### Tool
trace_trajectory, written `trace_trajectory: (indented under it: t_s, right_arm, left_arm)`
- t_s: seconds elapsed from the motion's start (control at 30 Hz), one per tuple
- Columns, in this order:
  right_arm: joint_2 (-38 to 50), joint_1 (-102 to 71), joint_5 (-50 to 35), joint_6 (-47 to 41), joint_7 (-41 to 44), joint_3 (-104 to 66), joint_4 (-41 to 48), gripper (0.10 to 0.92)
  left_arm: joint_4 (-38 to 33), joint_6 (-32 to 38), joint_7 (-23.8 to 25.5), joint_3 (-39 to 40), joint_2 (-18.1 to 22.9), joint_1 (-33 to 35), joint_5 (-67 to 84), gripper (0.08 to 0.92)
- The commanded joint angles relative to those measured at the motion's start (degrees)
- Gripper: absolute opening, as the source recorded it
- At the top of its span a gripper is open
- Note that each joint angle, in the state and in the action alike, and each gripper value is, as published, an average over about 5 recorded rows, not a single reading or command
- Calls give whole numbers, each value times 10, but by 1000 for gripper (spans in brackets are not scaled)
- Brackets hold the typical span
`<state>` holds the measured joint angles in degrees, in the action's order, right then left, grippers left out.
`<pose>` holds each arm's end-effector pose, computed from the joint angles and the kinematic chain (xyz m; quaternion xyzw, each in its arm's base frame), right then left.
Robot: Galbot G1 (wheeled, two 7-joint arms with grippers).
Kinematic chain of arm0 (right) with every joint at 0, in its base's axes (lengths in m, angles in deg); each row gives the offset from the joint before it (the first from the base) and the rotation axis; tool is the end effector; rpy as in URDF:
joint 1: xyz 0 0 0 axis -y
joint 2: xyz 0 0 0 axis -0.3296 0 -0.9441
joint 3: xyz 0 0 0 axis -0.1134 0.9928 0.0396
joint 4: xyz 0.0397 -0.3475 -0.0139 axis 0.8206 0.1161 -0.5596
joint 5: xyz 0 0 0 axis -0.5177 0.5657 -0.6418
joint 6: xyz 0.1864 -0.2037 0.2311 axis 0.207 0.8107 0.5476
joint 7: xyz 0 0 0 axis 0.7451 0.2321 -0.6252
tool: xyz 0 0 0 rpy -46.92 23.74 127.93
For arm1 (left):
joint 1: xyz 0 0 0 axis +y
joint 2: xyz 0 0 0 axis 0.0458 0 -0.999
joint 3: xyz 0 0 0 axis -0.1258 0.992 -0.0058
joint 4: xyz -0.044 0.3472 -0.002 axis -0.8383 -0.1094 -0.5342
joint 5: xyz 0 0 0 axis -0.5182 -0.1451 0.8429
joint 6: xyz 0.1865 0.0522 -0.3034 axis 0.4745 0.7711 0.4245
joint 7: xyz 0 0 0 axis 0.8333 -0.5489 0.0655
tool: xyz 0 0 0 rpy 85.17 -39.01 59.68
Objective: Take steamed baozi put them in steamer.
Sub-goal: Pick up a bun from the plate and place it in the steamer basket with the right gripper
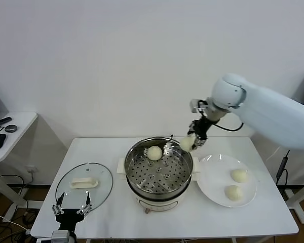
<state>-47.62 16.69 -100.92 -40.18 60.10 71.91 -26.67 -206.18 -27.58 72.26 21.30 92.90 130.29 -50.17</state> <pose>0.5411 0.0495 -0.0047 0.5759 -0.5378 0.5055 0.3516 0.1434 0.0573 -0.3139 0.0795 -0.9794 -0.1194 0.1420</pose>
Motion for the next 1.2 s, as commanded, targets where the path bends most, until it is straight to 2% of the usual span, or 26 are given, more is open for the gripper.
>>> trace_trajectory:
  t_s: [0.03, 0.4, 0.83, 0.93, 1.1, 1.2]
  right_arm:
    - [-103, 26, -46, -38, -18, 34, 11, 560]
    - [-223, -11, -49, -62, -72, 101, 80, 560]
    - [-268, -43, -31, -77, -91, 109, 122, 568]
    - [-268, -46, -30, -76, -92, 109, 124, 625]
    - [-261, -48, -25, -69, -95, 101, 122, 769]
    - [-247, -45, -25, -68, -96, 89, 115, 813]
  left_arm:
    - [-6, -1, -2, 0, 0, 0, 0, 823]
    - [-31, -4, -2, -3, 5, 5, 6, 823]
    - [-38, -4, -5, 2, 4, 8, 9, 823]
    - [-37, -5, -4, 2, 4, 6, 10, 823]
    - [-33, -5, -3, 2, 5, 3, 9, 823]
    - [-31, -5, -3, 1, 5, 3, 9, 823]
